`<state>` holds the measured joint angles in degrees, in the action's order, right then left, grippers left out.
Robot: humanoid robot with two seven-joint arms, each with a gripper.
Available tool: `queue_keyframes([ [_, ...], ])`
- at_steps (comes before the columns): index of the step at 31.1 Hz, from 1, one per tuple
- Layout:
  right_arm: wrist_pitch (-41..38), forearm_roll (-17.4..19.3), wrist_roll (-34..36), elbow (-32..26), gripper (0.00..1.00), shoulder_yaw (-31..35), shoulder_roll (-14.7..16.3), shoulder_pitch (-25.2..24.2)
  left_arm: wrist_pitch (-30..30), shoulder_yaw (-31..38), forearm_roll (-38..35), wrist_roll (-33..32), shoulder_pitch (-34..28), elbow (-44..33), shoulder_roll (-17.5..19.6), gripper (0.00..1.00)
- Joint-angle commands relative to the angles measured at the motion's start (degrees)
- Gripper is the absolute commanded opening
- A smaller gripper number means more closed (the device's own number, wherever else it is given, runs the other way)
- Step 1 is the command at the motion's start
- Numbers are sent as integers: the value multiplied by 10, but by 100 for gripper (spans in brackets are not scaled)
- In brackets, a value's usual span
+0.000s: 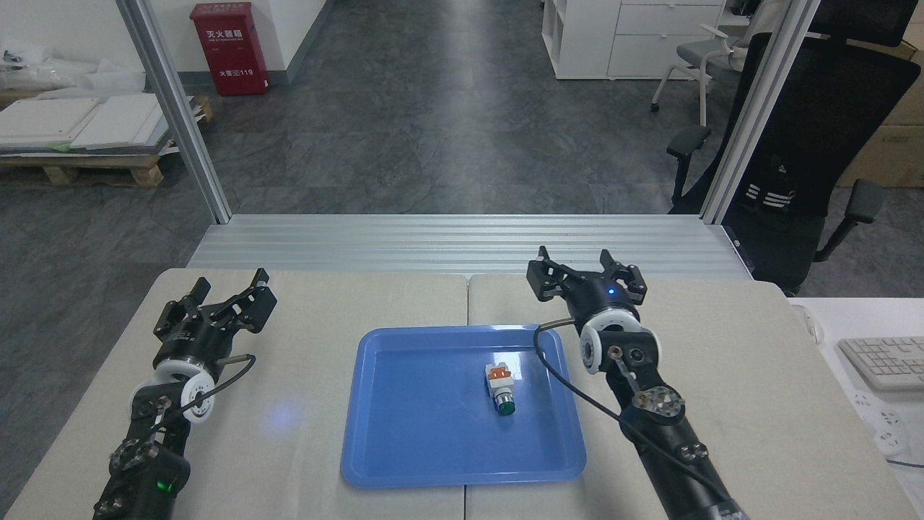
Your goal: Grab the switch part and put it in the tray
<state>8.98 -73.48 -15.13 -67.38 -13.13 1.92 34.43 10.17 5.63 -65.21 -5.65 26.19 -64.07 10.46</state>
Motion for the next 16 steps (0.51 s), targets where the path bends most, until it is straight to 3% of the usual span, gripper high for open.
queue_keyframes([
  [1,-156,104,79,2,99,35,126,-37,0,0,0,-1,0,0,0,100],
  [3,-170,120,85,1,99,36,141,-62,0,0,0,-1,0,0,0,100],
  [7,-163,120,87,0,99,37,139,-88,0,0,0,-1,0,0,0,100],
  [16,-167,120,88,-6,99,75,137,-93,0,0,0,-1,0,0,0,100],
])
